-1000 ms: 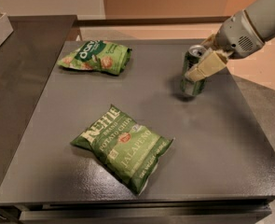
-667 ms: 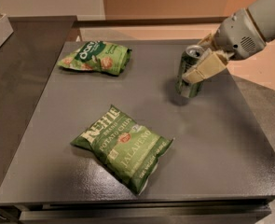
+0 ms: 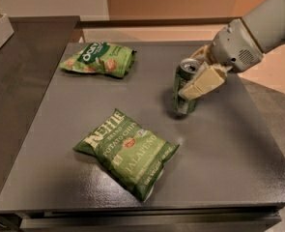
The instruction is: Move green can near green jalapeno chip bag
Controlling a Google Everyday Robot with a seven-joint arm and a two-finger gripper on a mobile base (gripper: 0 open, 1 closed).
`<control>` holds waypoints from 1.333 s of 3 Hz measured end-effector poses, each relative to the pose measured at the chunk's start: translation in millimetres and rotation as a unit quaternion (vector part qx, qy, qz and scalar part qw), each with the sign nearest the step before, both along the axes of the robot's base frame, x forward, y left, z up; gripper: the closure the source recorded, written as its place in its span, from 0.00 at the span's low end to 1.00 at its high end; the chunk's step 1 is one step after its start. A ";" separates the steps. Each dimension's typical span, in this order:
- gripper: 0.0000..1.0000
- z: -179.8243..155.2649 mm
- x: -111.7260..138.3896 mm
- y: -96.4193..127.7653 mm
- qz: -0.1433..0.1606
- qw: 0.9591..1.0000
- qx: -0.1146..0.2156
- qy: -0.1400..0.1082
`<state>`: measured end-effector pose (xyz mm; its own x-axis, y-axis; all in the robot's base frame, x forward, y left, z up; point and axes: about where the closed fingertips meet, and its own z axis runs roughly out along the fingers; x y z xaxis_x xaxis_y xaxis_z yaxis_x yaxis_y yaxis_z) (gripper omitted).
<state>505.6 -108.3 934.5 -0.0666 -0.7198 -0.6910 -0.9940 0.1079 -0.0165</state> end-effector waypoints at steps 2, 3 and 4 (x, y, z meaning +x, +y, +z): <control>1.00 -14.5 -14.8 12.8 0.021 1.000 -0.003 0.003; 0.75 -18.5 -19.8 19.1 0.025 1.000 0.006 -0.008; 0.53 -21.6 -21.8 22.6 0.027 1.000 0.009 -0.010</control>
Offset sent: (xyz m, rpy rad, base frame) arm -0.0230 0.0153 -0.0226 -0.0054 0.0042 0.0565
